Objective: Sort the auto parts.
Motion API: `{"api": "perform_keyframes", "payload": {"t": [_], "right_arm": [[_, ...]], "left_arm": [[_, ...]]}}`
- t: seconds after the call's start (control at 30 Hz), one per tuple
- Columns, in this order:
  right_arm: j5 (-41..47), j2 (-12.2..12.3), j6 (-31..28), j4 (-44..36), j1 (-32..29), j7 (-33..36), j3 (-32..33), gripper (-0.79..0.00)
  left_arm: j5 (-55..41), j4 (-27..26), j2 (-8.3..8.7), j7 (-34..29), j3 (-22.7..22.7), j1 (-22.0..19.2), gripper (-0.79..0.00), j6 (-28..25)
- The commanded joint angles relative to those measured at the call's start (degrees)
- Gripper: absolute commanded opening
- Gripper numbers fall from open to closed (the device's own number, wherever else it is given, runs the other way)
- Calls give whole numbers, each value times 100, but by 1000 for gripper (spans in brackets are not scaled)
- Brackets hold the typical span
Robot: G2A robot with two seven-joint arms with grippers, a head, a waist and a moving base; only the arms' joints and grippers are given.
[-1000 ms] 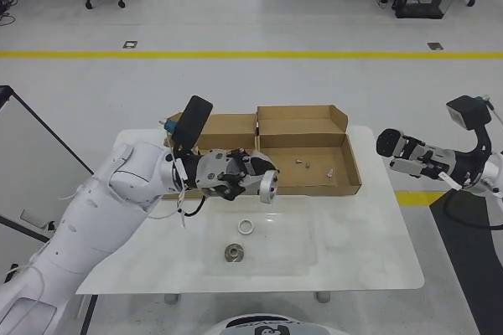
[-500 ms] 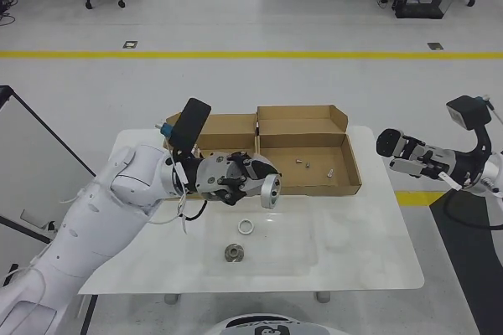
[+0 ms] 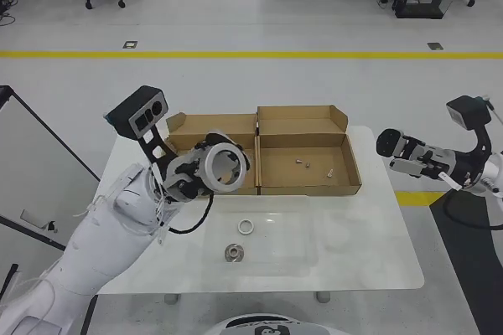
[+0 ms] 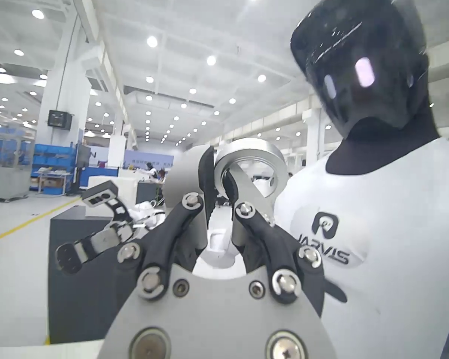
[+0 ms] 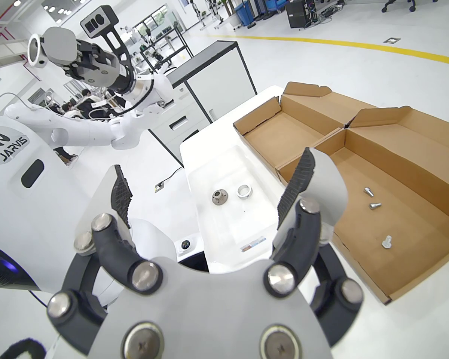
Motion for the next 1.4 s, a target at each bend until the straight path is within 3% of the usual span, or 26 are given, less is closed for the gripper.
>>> {"api": "perform_keyframes", "payload": {"t": [0.0, 0.37, 0.6, 0.73, 1.07, 1.37], "right_arm": [[1, 0, 0, 0, 0, 0, 0, 0], [1, 0, 0, 0, 0, 0, 0, 0], [1, 0, 0, 0, 0, 0, 0, 0], [1, 0, 0, 0, 0, 0, 0, 0], [1, 0, 0, 0, 0, 0, 0, 0], [1, 0, 0, 0, 0, 0, 0, 0]], "left_arm": [[-217, -34, -42, -22, -53, 20, -785, 0], [-1607, -142, -463, -336, -608, 348, -785, 0], [-2032, 217, -768, -1567, -994, 529, -785, 0], [-975, 664, -815, -2517, -1166, 557, -785, 0], [-222, 671, -953, -2367, -1215, 645, -785, 0], [-1654, 455, -1117, -1980, -1150, 757, -785, 0]]}}
